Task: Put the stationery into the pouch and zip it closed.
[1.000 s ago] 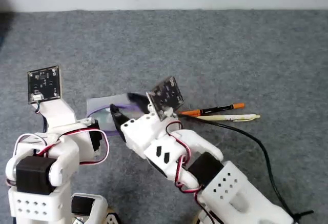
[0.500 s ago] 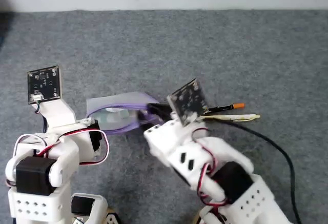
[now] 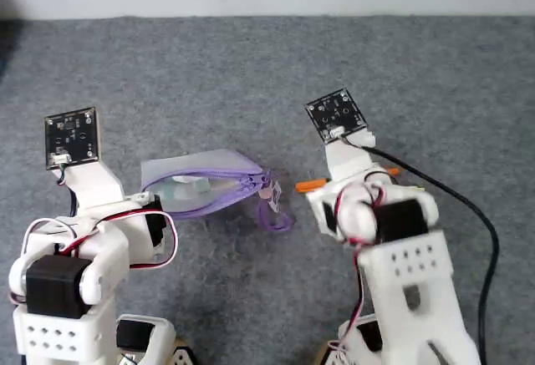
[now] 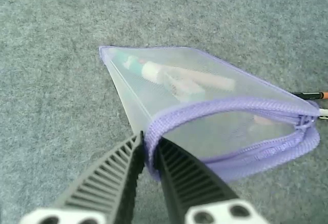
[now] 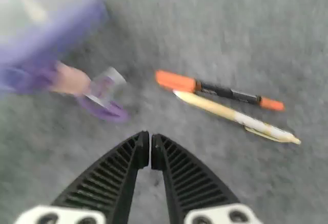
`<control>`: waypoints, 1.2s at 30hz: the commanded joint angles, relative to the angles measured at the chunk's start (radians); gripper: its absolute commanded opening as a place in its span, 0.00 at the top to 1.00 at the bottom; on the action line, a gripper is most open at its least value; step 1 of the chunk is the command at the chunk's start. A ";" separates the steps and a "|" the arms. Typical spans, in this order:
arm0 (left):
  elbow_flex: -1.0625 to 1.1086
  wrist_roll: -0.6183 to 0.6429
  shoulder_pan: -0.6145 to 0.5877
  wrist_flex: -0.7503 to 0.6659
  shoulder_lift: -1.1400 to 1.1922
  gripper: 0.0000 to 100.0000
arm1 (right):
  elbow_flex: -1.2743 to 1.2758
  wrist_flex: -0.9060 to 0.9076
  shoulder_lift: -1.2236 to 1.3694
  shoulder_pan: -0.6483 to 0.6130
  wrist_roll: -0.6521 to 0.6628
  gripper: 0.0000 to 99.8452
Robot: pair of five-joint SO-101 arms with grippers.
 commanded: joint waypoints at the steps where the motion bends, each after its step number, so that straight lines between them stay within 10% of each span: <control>1: -0.041 0.012 0.002 0.002 0.003 0.99 | -0.051 0.022 0.091 0.061 0.103 0.98; 18: -0.012 0.012 0.002 0.002 0.003 0.99 | -0.362 0.025 0.641 0.173 0.281 0.80; 36: 0.008 0.012 0.002 0.002 0.003 0.99 | -0.451 -0.159 0.980 0.208 0.374 0.85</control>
